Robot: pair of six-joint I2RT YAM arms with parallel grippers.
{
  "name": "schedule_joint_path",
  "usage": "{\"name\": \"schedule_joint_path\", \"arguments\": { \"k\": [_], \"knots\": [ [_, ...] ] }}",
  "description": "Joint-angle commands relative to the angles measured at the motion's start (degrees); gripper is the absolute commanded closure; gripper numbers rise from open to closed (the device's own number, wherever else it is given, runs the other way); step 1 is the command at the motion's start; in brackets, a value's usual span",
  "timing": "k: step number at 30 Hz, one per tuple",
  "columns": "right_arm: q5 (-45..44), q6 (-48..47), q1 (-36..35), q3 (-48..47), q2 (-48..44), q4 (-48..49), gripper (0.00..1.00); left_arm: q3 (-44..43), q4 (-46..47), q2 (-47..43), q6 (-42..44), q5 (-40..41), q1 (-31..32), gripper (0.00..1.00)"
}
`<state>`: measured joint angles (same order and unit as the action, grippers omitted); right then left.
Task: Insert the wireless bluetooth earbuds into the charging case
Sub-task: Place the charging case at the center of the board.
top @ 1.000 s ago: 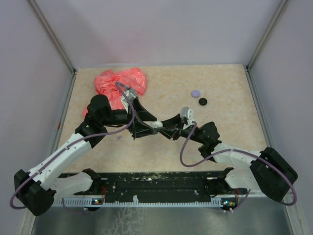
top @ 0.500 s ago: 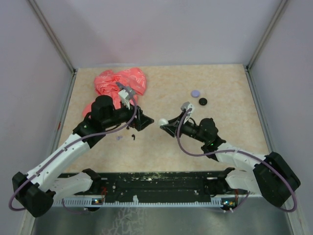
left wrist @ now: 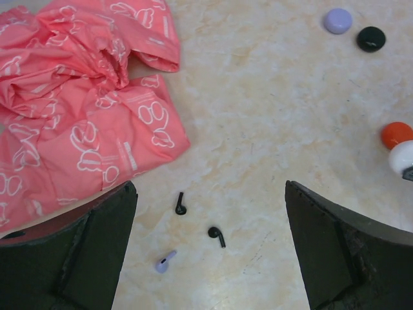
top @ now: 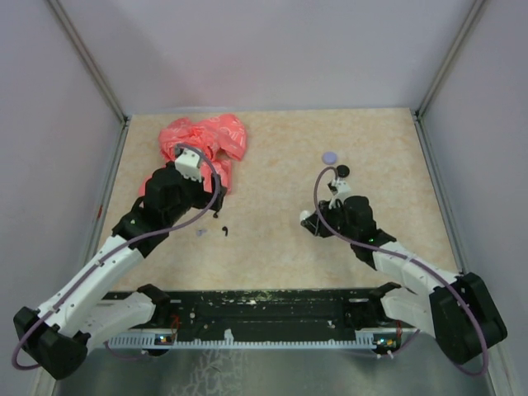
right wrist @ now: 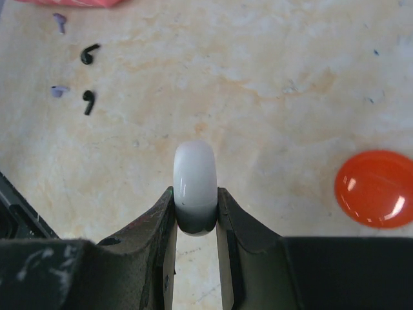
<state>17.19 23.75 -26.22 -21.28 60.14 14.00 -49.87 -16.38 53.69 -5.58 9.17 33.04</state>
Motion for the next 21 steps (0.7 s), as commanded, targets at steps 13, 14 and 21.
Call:
{"name": "schedule_joint_path", "arguments": {
  "k": [13,14,21],
  "knots": [
    [-2.9,6.6,6.5,-2.3,13.7,-0.3,0.97,3.0,-1.8,-1.9,2.4,7.9,-1.4,0.00],
    [-2.6,6.8,6.5,-2.8,14.9,0.5,0.97,3.0,-1.7,-2.1,2.4,7.9,-1.5,0.00],
    [-3.8,7.3,6.5,-6.5,19.2,-1.2,0.78,3.2,-1.7,-2.1,2.3,7.7,-1.8,0.00]
  ]
}}
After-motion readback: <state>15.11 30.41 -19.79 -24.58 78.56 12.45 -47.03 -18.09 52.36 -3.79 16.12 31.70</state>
